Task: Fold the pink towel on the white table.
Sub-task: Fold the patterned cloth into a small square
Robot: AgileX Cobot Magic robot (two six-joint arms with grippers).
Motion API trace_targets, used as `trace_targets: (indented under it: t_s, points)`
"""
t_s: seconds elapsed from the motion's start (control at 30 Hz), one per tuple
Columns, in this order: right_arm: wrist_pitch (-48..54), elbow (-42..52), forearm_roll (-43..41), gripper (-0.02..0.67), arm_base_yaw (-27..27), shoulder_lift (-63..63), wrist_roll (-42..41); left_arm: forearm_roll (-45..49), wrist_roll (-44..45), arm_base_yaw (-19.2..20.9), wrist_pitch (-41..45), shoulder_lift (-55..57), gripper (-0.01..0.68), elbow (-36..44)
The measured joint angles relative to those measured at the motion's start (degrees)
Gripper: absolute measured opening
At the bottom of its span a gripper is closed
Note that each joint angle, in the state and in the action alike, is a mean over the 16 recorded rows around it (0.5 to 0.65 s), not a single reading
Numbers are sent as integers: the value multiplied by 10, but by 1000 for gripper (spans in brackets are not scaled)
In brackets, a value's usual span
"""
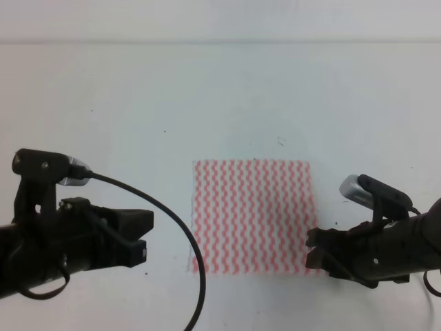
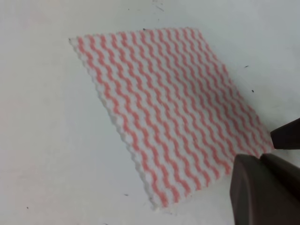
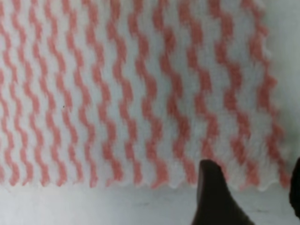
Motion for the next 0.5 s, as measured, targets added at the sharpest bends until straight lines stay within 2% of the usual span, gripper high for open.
trace_targets:
  t_s: [0.5]
  points:
    - [2, -1, -6, 32, 0, 11, 0, 1, 0, 0, 3, 1, 0, 0]
